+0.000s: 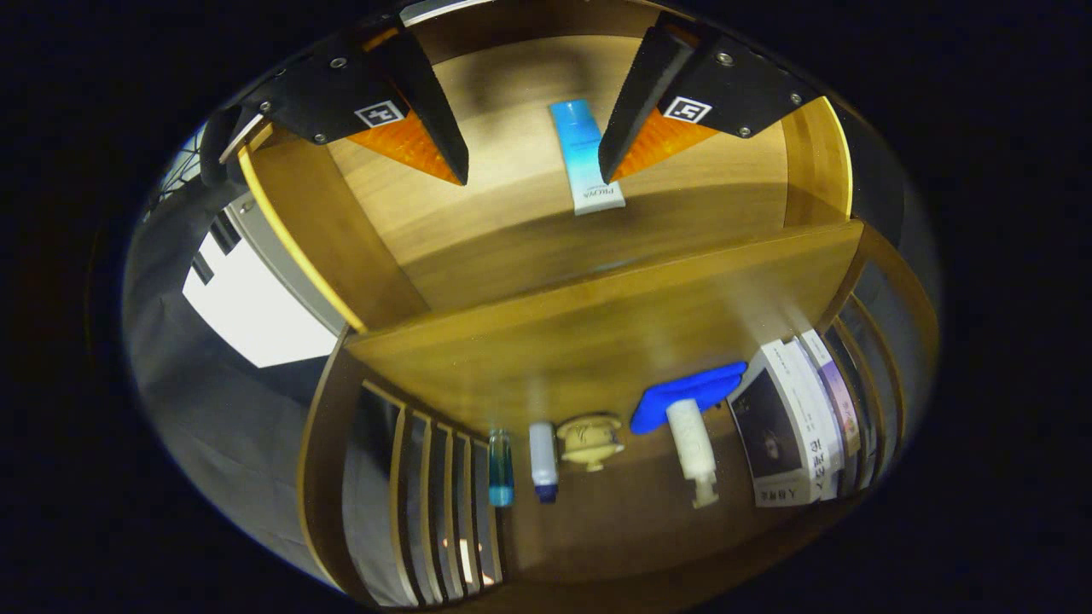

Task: Pull open the drawer, take out the items inside it, and place them on the countertop above the cabinet.

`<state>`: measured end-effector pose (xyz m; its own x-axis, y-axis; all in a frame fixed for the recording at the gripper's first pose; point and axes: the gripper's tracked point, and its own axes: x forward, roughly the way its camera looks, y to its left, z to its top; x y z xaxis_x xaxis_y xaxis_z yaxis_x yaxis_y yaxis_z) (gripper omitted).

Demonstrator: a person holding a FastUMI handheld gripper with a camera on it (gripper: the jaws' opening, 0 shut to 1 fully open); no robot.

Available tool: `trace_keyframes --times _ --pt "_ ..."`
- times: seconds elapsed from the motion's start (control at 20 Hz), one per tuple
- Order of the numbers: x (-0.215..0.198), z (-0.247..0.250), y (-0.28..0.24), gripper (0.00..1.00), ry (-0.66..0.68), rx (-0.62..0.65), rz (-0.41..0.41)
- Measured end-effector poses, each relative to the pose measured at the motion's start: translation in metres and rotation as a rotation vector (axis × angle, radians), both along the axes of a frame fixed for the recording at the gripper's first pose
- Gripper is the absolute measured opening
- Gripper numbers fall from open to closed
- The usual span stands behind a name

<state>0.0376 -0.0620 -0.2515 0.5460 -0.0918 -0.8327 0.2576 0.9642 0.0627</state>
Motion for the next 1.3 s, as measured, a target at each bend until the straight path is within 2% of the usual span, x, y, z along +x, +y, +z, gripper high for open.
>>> trace_keyframes --times 0.1,0.25,0.5,0.6,0.7,0.85,1.1,1.3 --pt "0.001 -0.013 0.010 0.94 0.075 0.011 0.026" --pt "-0.005 -0.036 0.011 0.93 0.208 -0.040 0.071" --pt "-0.001 -0.062 0.031 0.91 0.268 -0.004 0.091" --pt "-0.003 -0.067 0.031 0.85 0.284 -0.017 0.097" --pt "-0.003 -0.074 0.031 0.76 0.302 -0.016 0.097" --pt "-0.001 -0.076 0.035 0.55 0.301 0.012 0.085" --pt "0.002 -0.071 0.035 0.49 0.260 0.004 0.091" --pt "-0.003 -0.047 0.026 0.47 0.222 -0.052 0.099"
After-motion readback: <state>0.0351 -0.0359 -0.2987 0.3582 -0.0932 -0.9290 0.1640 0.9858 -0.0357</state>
